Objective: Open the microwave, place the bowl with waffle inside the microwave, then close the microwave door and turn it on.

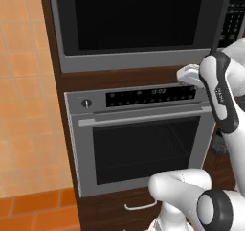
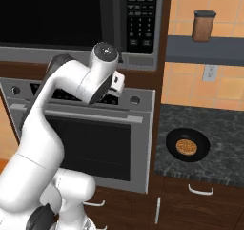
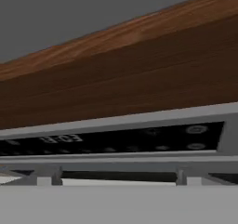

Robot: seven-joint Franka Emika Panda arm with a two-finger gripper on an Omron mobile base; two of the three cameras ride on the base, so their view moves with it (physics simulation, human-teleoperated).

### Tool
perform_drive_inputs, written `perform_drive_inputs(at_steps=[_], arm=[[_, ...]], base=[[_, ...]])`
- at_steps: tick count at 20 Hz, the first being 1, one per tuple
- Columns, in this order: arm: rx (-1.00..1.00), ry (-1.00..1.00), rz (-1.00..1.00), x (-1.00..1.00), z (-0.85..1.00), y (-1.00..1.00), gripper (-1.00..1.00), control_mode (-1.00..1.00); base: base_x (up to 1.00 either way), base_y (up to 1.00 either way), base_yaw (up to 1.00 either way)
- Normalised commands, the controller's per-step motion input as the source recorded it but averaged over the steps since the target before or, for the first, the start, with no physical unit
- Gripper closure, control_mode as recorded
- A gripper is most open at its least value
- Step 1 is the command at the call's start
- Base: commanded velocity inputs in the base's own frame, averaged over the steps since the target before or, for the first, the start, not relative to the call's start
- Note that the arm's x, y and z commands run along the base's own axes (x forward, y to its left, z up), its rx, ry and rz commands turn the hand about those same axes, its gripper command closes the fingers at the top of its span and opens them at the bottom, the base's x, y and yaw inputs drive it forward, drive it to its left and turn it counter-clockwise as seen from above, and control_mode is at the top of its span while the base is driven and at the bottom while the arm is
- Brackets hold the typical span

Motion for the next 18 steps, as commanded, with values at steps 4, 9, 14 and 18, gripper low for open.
perform_drive_inputs(at_steps=[4,9,14,18], arm=[[0.03,-0.09,-0.01,-0.08,0.09,-0.38,-1.0,-1.0],[0.01,-0.36,-0.04,0.0,0.89,-0.81,-1.0,-1.0],[0.0,-0.19,-0.05,0.0,1.0,-0.13,-1.0,-1.0],[0.0,-0.16,-0.04,0.06,0.89,0.07,-1.0,-1.0]], base=[[0.0,0.0,0.0],[0.0,0.0,0.0],[0.0,0.0,0.0],[0.0,0.0,0.0]])
